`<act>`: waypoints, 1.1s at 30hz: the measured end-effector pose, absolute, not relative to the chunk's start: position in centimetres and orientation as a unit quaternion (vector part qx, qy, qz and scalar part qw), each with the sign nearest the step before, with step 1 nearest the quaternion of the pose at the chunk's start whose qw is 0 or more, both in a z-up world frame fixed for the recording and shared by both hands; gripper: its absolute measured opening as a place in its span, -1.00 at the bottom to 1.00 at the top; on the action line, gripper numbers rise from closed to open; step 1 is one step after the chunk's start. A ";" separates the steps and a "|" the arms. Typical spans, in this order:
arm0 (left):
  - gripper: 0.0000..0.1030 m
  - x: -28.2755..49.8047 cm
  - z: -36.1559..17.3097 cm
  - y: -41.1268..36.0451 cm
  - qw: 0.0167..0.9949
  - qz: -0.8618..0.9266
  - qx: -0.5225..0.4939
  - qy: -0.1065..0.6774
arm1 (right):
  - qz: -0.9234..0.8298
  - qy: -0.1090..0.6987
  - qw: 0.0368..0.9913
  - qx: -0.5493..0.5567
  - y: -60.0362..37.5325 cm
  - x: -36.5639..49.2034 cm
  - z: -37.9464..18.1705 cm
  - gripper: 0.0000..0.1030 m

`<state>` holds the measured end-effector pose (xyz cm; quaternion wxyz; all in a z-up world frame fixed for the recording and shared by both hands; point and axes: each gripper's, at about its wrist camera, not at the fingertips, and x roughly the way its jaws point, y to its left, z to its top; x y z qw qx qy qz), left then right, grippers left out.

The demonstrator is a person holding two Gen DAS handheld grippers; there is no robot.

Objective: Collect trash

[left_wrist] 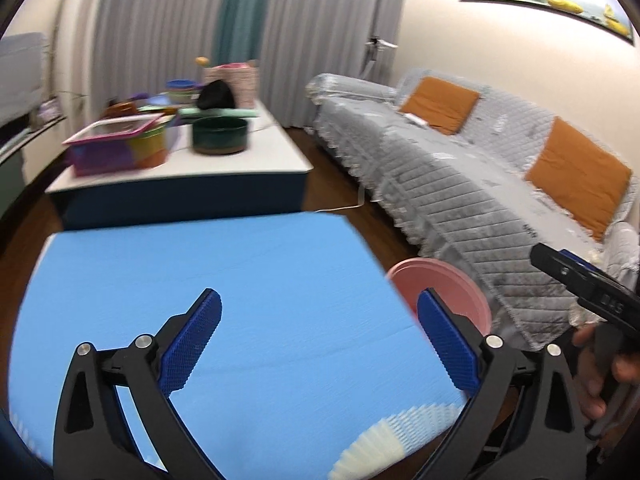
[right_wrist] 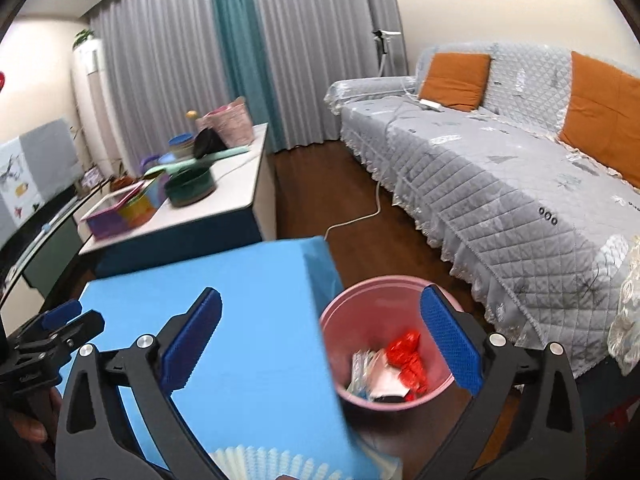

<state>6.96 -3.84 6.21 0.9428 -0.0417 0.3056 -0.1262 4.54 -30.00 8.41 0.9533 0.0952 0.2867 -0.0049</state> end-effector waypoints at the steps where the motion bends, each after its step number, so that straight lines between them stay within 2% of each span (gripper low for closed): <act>1: 0.85 6.4 5.9 -3.4 0.943 -0.120 -0.041 0.306 | -0.001 0.288 0.953 0.091 -29.1 3.9 8.0 0.90; 12: 0.85 0.5 3.6 -1.3 0.955 -0.048 -0.005 0.293 | 0.017 0.288 0.957 0.020 -22.2 0.0 4.6 0.90; 18: 0.85 -1.1 2.4 -0.3 0.949 -0.033 -0.028 0.311 | 0.027 0.287 0.958 -0.010 -20.7 -0.8 3.8 0.90; 33: 0.85 -1.3 1.3 0.0 0.946 -0.019 -0.032 0.322 | 0.010 0.302 0.953 0.004 -21.9 -0.4 3.0 0.90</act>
